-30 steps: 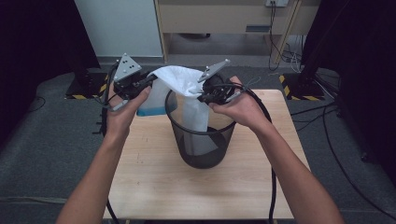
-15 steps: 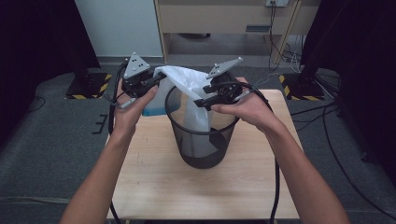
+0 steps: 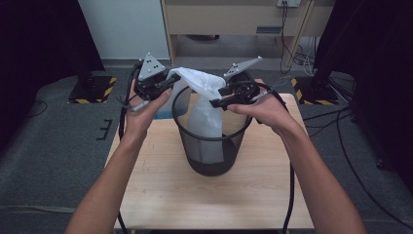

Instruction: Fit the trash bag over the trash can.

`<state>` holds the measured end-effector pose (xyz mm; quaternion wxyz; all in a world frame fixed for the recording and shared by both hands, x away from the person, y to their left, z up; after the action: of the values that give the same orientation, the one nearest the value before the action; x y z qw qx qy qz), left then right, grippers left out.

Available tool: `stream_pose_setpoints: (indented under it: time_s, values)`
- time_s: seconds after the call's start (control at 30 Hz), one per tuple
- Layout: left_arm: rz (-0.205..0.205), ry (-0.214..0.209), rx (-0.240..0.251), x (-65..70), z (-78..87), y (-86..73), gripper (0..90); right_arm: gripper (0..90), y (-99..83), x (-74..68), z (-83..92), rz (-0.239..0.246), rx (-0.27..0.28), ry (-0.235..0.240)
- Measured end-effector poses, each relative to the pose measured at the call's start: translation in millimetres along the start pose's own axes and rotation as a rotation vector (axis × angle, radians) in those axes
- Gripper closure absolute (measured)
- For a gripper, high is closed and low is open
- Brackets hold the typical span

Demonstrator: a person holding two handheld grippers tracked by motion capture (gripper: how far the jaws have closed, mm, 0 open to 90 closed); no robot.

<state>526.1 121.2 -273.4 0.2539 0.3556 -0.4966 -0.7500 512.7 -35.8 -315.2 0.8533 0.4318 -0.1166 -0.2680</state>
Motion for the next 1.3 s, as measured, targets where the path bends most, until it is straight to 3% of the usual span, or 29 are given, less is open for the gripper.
stream_pose_setpoints:
  time_s: [0.1,0.33,0.47,0.57,0.7,0.77,0.83,0.87,0.9,0.93,0.97,1.0,1.03,1.07,1.2,1.3]
  values:
    - [0.016,0.0,0.004,-0.3,-6.0,-0.4,84.8,36.3,-0.1,-5.7,7.3,0.012,0.025,0.013]
    - [0.0,-0.017,-0.011,9.4,-13.8,-0.6,84.5,27.9,6.3,-19.9,13.3,0.042,0.078,0.044]
    - [-0.001,-0.022,-0.013,11.4,-13.8,-1.6,84.5,23.1,10.1,-26.0,9.3,0.07,0.098,0.072]
    - [0.002,-0.02,-0.015,10.4,-11.4,-2.8,84.4,17.9,12.9,-25.0,1.2,0.063,0.094,0.057]
    - [0.002,-0.018,-0.013,10.0,-10.0,-3.1,84.2,17.3,16.1,-27.0,-2.2,0.064,0.095,0.057]
    - [0.004,-0.02,-0.011,10.0,-9.1,-3.1,84.0,24.3,18.8,-28.0,-4.6,0.075,0.096,0.047]
    - [-0.003,-0.021,-0.012,10.5,-7.6,-3.8,82.3,49.9,23.3,-26.7,-5.5,0.086,0.108,0.041]
    - [-0.003,-0.021,-0.009,10.8,-6.6,-4.4,82.3,49.9,23.3,-26.7,-5.5,0.086,0.108,0.041]
    - [-0.003,-0.02,-0.007,10.8,-5.6,-5.3,80.9,57.2,24.5,-25.4,-5.6,0.087,0.111,0.041]
    - [-0.011,-0.013,-0.003,10.2,-3.1,-8.0,76.5,74.7,25.7,-21.1,-6.2,0.074,0.105,0.036]
    - [-0.011,-0.013,-0.003,10.2,-3.1,-8.0,73.8,74.7,25.7,-21.1,-6.2,0.074,0.105,0.036]
    - [-0.014,-0.013,-0.002,10.1,-1.5,-9.6,73.8,80.5,26.1,-18.7,-6.5,0.068,0.104,0.035]
    - [-0.005,-0.018,0.011,10.5,2.1,-12.3,64.4,87.6,25.9,-14.4,-6.9,0.047,0.1,0.028]
    - [-0.005,-0.018,0.011,10.5,2.1,-12.3,58.8,87.6,25.9,-14.4,-6.9,0.047,0.1,0.028]
    - [-0.004,-0.018,0.036,9.7,13.5,-20.6,53.1,90.0,26.0,-4.0,-5.1,0.008,0.098,-0.001]
    - [0.001,-0.016,0.048,9.8,18.4,-23.0,52.9,90.0,26.7,-1.8,-3.9,0.01,0.097,-0.01]
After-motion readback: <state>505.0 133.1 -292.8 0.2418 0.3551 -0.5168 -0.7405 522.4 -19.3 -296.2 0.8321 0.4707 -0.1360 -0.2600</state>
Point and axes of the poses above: each handheld gripper's, and its own axes: z roughly backward along the jaws, y roughly out of its top, x roughly to its right, the point moved 9 cm from there along -z, roughly forward along the jaws, and after that the axes turned 4 degrees about -z, right-handed, at the moved point
